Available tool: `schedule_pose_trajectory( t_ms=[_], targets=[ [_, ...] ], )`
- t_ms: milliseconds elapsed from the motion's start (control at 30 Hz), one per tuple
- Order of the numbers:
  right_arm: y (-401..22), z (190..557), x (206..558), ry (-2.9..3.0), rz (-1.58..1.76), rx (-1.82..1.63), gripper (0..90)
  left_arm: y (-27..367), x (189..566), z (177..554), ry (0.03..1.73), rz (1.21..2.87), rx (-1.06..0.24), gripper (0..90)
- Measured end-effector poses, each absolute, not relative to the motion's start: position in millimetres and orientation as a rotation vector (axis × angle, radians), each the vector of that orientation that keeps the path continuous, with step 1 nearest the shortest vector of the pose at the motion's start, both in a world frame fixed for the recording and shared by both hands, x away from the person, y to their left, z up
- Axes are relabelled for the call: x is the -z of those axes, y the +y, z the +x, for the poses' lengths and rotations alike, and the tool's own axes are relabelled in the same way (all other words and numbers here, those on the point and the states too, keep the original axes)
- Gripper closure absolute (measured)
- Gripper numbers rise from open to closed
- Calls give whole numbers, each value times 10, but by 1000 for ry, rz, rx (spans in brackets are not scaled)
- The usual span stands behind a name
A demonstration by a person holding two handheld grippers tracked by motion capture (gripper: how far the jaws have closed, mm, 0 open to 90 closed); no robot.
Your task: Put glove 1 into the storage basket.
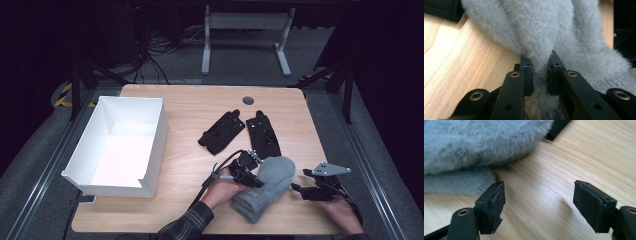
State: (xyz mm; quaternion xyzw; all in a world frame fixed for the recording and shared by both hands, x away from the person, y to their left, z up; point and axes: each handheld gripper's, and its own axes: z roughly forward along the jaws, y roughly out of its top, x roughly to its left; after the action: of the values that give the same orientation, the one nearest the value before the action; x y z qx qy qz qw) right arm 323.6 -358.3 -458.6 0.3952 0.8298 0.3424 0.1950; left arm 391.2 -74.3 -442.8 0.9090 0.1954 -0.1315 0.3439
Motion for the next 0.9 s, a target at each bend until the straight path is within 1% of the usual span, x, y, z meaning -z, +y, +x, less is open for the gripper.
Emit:
schedule_pose_trajectory(
  t_ms=[67, 267, 367, 567, 900],
  targets=[
    [-3579, 3239, 4597, 2329, 1111, -961, 254, -695, 4390, 3910, 511, 2344, 355, 800],
    [-3547, 3254, 4639, 2342, 1107, -952, 209, -525, 4236, 3873, 525, 2315, 336, 802],
    [-3538, 3255, 4651, 2342, 1107, -968, 201, -432, 4146, 3854, 524, 2301, 339, 801],
    [-3548, 3260, 4686, 2326, 1104, -999, 166, -213, 3930, 3832, 526, 2270, 275, 801],
    [-3543, 3269, 4690, 2332, 1102, -1002, 153, 225, 3518, 3944, 594, 2205, 163, 801]
  ],
)
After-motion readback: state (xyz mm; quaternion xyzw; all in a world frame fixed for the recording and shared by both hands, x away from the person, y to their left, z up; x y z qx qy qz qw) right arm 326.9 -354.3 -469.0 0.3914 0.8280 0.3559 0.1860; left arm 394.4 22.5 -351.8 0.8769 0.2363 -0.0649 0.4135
